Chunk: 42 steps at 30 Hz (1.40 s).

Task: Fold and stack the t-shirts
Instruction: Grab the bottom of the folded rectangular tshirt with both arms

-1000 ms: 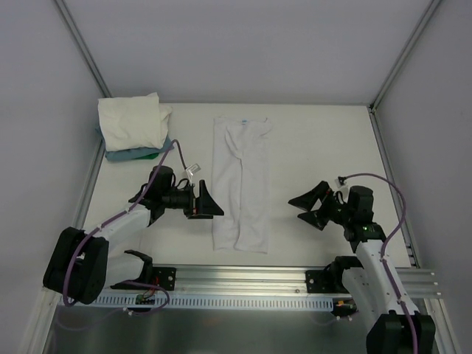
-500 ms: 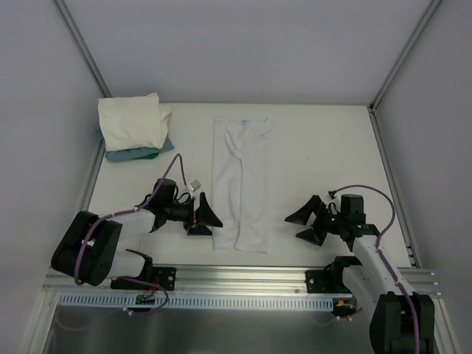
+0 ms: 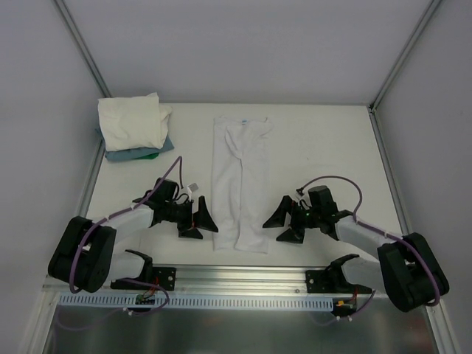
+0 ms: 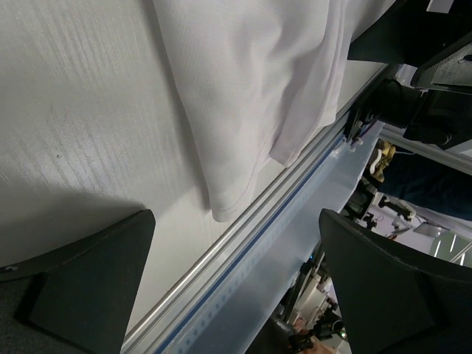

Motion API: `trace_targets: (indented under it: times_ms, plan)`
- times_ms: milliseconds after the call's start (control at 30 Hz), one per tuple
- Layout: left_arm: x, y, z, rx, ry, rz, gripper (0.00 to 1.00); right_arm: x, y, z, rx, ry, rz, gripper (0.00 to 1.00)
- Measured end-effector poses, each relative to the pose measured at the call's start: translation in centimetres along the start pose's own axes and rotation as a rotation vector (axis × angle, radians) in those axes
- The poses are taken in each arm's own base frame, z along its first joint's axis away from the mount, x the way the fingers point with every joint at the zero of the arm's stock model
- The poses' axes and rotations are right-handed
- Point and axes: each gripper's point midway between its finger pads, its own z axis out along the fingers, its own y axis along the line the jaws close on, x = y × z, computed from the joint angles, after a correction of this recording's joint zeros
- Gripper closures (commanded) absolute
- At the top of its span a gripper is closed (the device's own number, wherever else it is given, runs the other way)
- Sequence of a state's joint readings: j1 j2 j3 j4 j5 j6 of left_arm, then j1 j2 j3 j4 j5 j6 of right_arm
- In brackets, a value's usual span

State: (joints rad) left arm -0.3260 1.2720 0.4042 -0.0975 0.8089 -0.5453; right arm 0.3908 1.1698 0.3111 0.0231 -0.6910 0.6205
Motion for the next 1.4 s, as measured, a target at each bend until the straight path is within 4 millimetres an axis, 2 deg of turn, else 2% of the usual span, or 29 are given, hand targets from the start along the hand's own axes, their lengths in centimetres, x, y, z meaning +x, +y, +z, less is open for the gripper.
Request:
trace_targets:
  times_ms: [200, 500, 800, 900, 967, 1067, 1100, 1133, 1200, 1233, 1300, 1333, 1400]
  plan:
    - [0.2, -0.1, 0.2, 0.020, 0.021, -0.008, 0.01, -0.3, 1.2, 1.4, -0.006, 0.007, -0.034, 0.00]
    - [1.0, -0.9, 1.2, 0.128, 0.100, -0.075, 0.01, 0.0, 1.6, 1.9, -0.001, -0.001, -0.047, 0.00]
    - [2.2, -2.6, 3.2, 0.180, 0.214, -0.028, 0.02, 1.0, 1.8, 2.4, 0.010, 0.017, -0.064, 0.03]
    - [2.2, -2.8, 3.5, 0.186, 0.222, -0.018, 0.02, 1.3, 1.9, 2.6, 0.011, 0.026, -0.066, 0.06]
    - [2.1, -2.9, 3.6, 0.187, 0.224, -0.016, 0.04, 1.5, 1.9, 2.7, 0.011, 0.031, -0.069, 0.13]
    - [2.2, -2.9, 3.7, 0.184, 0.227, -0.018, 0.15, 1.7, 1.5, 2.9, 0.028, 0.035, -0.068, 0.45]
    - [2.2, -2.9, 3.8, 0.183, 0.229, -0.020, 0.23, 1.7, 1.2, 3.1, 0.043, 0.031, -0.065, 0.64]
    - [2.2, -2.8, 3.8, 0.180, 0.230, -0.025, 0.30, 1.7, 0.8, 3.2, 0.055, 0.034, -0.061, 0.72]
    - [2.2, -2.4, 4.0, 0.162, 0.228, -0.035, 0.48, 1.9, 0.0, 3.4, 0.081, 0.041, -0.041, 0.85]
    - [2.2, -2.0, 4.1, 0.148, 0.227, -0.041, 0.72, 2.0, -0.3, 3.4, 0.092, 0.044, -0.033, 0.88]
    - [2.4, -1.4, 4.4, 0.127, 0.232, -0.056, 0.88, 2.2, -0.8, 3.5, 0.108, 0.049, -0.020, 0.91]
    - [2.4, -1.2, 4.5, 0.120, 0.234, -0.060, 1.00, 2.2, -0.9, 3.5, 0.112, 0.049, -0.018, 0.92]
    - [2.5, -0.8, 4.6, 0.108, 0.236, -0.065, 1.00, 2.2, -0.9, 3.5, 0.115, 0.049, -0.018, 0.99]
